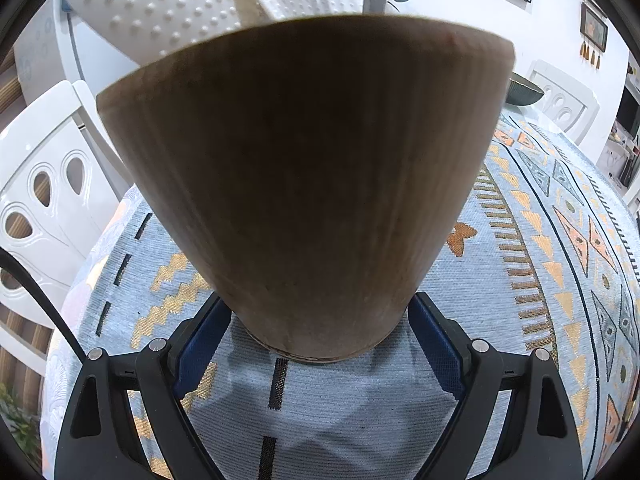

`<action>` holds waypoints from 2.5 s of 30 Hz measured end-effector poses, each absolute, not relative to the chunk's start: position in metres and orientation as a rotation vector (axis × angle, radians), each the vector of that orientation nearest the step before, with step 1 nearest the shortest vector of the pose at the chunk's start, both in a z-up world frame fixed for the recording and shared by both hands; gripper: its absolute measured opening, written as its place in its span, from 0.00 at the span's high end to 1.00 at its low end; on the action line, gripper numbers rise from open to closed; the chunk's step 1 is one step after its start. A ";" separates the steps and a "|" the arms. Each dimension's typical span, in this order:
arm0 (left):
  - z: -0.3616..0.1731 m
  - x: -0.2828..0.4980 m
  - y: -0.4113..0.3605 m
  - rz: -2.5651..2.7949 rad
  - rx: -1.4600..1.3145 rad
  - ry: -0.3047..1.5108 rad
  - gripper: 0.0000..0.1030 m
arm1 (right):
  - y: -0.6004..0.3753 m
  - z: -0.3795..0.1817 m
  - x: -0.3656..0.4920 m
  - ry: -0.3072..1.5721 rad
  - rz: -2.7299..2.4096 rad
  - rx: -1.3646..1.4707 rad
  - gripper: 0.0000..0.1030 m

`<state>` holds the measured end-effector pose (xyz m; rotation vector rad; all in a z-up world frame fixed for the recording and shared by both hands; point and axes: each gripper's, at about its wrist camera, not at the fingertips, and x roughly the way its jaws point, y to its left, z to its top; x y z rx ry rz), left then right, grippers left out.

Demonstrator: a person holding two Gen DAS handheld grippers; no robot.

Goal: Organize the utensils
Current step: 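Lift the chopstick upright and carry it over the wooden cup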

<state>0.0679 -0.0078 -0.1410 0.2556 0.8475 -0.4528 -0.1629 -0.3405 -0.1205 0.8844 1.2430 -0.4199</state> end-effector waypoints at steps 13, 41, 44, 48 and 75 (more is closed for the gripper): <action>-0.143 0.067 -0.011 -0.453 0.259 0.848 0.13 | -0.327 -0.132 -0.145 1.280 -0.264 0.932 0.90; -0.146 0.070 -0.006 -0.454 0.260 0.854 0.13 | -0.317 -0.101 -0.152 1.161 -0.370 0.688 0.95; -0.146 0.070 -0.006 -0.454 0.260 0.853 0.13 | -0.316 -0.069 -0.169 1.027 -0.331 0.696 0.95; -0.146 0.070 -0.006 -0.454 0.260 0.853 0.13 | -0.308 -0.030 -0.179 0.885 -0.296 0.695 0.95; -0.143 0.067 -0.003 -0.453 0.261 0.839 0.13 | -0.208 0.096 -0.037 0.576 0.090 0.632 0.95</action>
